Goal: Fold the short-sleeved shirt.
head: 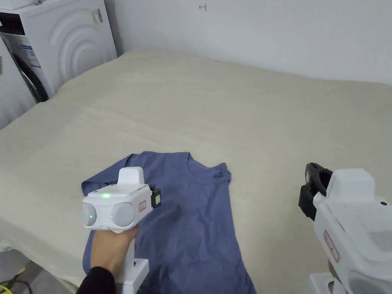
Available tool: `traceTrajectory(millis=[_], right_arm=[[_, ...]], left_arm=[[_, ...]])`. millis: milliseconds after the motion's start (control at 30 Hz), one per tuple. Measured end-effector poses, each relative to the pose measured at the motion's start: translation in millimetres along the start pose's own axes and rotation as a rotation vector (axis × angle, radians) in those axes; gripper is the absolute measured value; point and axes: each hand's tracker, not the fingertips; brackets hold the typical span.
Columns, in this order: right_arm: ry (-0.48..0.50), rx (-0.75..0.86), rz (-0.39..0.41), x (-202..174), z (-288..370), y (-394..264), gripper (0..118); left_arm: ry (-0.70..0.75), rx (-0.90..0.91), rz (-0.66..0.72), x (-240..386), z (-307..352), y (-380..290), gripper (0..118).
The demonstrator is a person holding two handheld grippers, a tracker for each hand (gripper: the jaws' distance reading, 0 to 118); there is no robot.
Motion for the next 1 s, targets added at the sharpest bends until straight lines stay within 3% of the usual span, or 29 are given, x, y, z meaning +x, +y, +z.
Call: traceTrajectory(millis=[100,167,367,500,533,600,700,733,833,1000], right_arm=[[-0.018,-0.016,-0.002,8.0,-0.5,-6.1,0],[-0.028,-0.03,-0.007,13.7,-0.9,-10.1,0],[-0.057,-0.062,-0.012,29.4,1.9,-21.8,0],[-0.079,-0.08,-0.016,39.4,5.8,-27.9,0],[-0.084,-0.083,-0.02,41.6,6.5,-29.3,0],[-0.093,-0.09,-0.029,46.3,7.5,-31.8,0],[-0.102,-0.094,-0.039,51.5,10.9,-33.4,0],[-0.105,-0.094,-0.041,52.5,12.2,-33.4,0],[-0.109,-0.092,-0.045,56.7,16.4,-32.9,0],[-0.124,-0.082,-0.054,65.6,25.4,-31.4,0]], left_arm=[[0.01,-0.128,-0.035,11.6,-26.4,-4.9,72],[0.025,-0.195,-0.041,16.5,-52.0,-14.4,91],[0.071,-0.31,-0.079,19.9,-99.3,-33.2,95],[0.066,-0.367,-0.064,26.4,-96.1,-39.2,78],[0.077,-0.352,-0.063,30.7,-87.6,-38.3,70],[0.057,-0.352,-0.072,33.7,-84.1,-36.0,31],[0.051,-0.335,-0.128,31.2,-87.4,-35.8,15],[0.053,-0.328,-0.145,31.1,-86.5,-37.7,2],[0.037,-0.306,-0.133,23.8,-87.6,-39.1,0],[-0.108,-0.268,0.073,7.2,-70.1,-38.1,0]])
